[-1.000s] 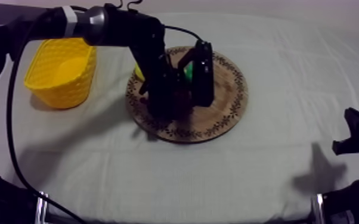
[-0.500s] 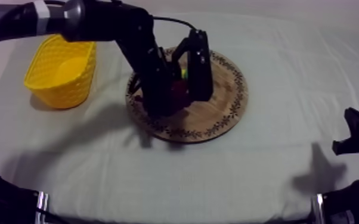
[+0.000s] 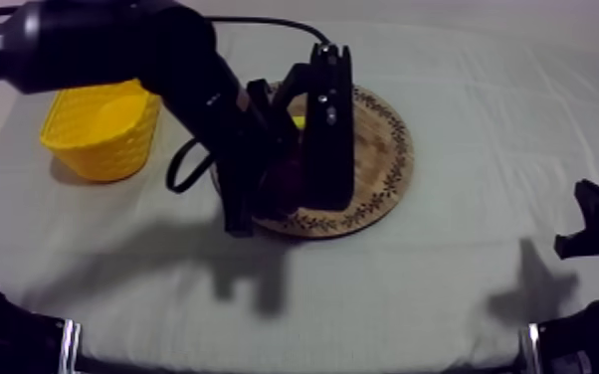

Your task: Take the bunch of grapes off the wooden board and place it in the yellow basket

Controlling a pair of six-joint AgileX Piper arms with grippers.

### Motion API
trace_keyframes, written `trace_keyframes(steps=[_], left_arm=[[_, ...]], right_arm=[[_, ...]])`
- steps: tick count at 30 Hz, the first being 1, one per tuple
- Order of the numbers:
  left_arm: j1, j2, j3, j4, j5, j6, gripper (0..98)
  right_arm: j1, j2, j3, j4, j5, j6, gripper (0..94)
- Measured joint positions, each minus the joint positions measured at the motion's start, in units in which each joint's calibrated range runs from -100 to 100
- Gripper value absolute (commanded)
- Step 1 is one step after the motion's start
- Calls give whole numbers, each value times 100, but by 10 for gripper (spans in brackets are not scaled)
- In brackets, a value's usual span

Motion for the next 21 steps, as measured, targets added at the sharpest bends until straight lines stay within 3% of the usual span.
trace_keyframes(steps=[10, 21], left_arm=[[6, -1217, 174, 80, 383, 226, 394], [-885, -1632, -440, 135, 789, 319, 385]], right_arm=[[0, 0, 0, 0, 0, 0, 3], [0, 0, 0, 0, 0, 0, 3]])
